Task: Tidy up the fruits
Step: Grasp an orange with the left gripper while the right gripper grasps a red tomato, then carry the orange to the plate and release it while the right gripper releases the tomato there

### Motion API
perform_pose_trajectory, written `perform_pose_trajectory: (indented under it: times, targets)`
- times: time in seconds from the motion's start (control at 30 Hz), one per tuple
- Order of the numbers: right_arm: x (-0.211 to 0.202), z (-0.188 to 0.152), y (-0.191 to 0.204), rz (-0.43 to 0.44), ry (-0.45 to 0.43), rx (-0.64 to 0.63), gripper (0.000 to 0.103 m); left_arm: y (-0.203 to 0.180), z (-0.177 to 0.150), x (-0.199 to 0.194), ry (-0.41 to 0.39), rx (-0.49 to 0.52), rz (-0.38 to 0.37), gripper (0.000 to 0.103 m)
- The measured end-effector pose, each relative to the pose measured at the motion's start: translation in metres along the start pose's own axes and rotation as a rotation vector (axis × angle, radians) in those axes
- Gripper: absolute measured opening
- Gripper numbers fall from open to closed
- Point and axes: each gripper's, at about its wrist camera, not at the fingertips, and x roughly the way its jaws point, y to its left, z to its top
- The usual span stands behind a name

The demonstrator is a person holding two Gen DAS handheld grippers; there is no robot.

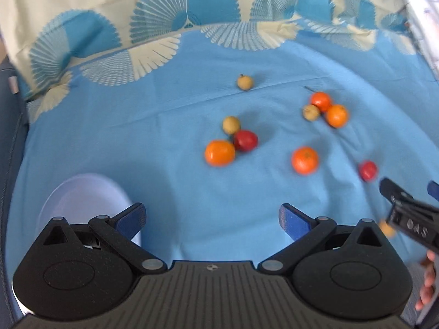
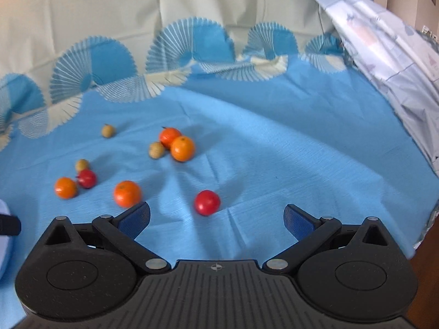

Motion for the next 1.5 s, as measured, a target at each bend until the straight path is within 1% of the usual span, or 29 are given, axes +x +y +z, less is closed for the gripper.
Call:
perform_pose_trajectory:
  times: [0.07,0.17,0.23,0.3,0.33,0.37,0.43,0.47,0.5,0.53,0.57,0.6,0.63,0.67,0.7,0.77,0.83,0.93,1.03,1.1,1.17,1.27,1.4,1.5]
  targets:
    - [0.029,0.003,0.000,-0.017,0.035,0.012,0.103,0.000,0.018,0.032,0.040,-0.011,0.008,0.103]
    - [0.068,0.006,0.000,-0.014,0.069,0.034,0.102,0.004,0.039,0.075,0.115,-0.011,0.011,0.103]
    - [0.088,0.006,0.005,-0.021,0.075,0.025,0.103,0.006,0.049,0.098,0.146,-0.012,0.035,0.103]
    - [0.107,0.004,0.009,-0.036,0.110,0.014,0.103,0.009,0.056,0.117,0.172,0.005,0.032,0.103]
    - [0.111,0.001,0.011,-0.045,0.106,0.008,0.103,0.010,0.058,0.125,0.185,0.011,0.032,0.103]
    - [0.111,-0.002,0.012,-0.049,0.073,-0.002,0.103,0.013,0.059,0.130,0.196,0.011,0.029,0.103]
    - [0.109,-0.003,0.014,-0.052,0.061,-0.008,0.103,0.020,0.061,0.131,0.179,-0.027,0.009,0.101]
    - [0.107,-0.003,0.012,-0.047,0.061,-0.004,0.103,0.024,0.061,0.126,0.150,-0.052,0.002,0.086]
    - [0.105,-0.002,0.009,-0.030,0.066,0.003,0.103,0.027,0.060,0.121,0.131,-0.065,-0.019,0.060]
    - [0.102,-0.001,0.005,-0.016,0.068,0.023,0.095,0.027,0.060,0.118,0.136,-0.067,-0.049,0.048]
    - [0.099,0.000,0.003,-0.023,0.060,0.031,0.085,0.028,0.060,0.116,0.140,-0.071,-0.049,0.049]
    - [0.094,0.000,0.004,-0.029,0.046,0.022,0.061,0.029,0.059,0.112,0.122,-0.079,-0.042,0.049]
    - [0.091,0.000,0.005,-0.018,0.037,0.013,0.041,0.029,0.059,0.109,0.098,-0.072,-0.040,0.049]
    - [0.090,0.000,0.007,-0.035,0.028,-0.002,0.035,0.026,0.059,0.106,0.084,-0.063,-0.030,0.049]
    - [0.089,0.000,0.007,-0.033,0.017,-0.006,0.030,0.026,0.060,0.102,0.079,-0.061,-0.024,0.049]
    - [0.084,0.002,0.005,-0.016,-0.001,0.008,0.030,0.030,0.059,0.091,0.069,-0.073,-0.037,0.049]
    - [0.073,0.006,0.005,-0.025,-0.052,0.000,0.030,0.032,0.057,0.074,0.050,-0.078,-0.039,0.049]
    - [0.056,0.014,0.004,-0.020,-0.114,-0.004,0.030,0.033,0.046,0.035,0.002,-0.076,-0.029,0.049]
    - [0.030,0.022,0.005,0.023,-0.154,0.009,0.030,0.041,0.029,-0.004,-0.018,-0.089,-0.020,0.049]
    - [0.009,0.024,0.014,0.064,-0.177,-0.007,0.030,0.048,0.012,-0.032,-0.029,-0.110,-0.016,0.049]
    - [-0.015,0.023,0.027,0.115,-0.195,-0.035,0.030,0.063,-0.006,-0.055,-0.033,-0.135,-0.009,0.049]
    - [-0.046,0.016,0.055,0.196,-0.204,-0.103,0.030,0.087,-0.034,-0.082,-0.033,-0.178,0.030,0.049]
    - [-0.079,0.000,0.098,0.299,-0.191,-0.195,0.030,0.130,-0.075,-0.109,-0.027,-0.243,0.079,0.049]
    - [-0.096,-0.013,0.129,0.348,-0.182,-0.256,0.030,0.160,-0.103,-0.125,-0.032,-0.290,0.096,0.049]
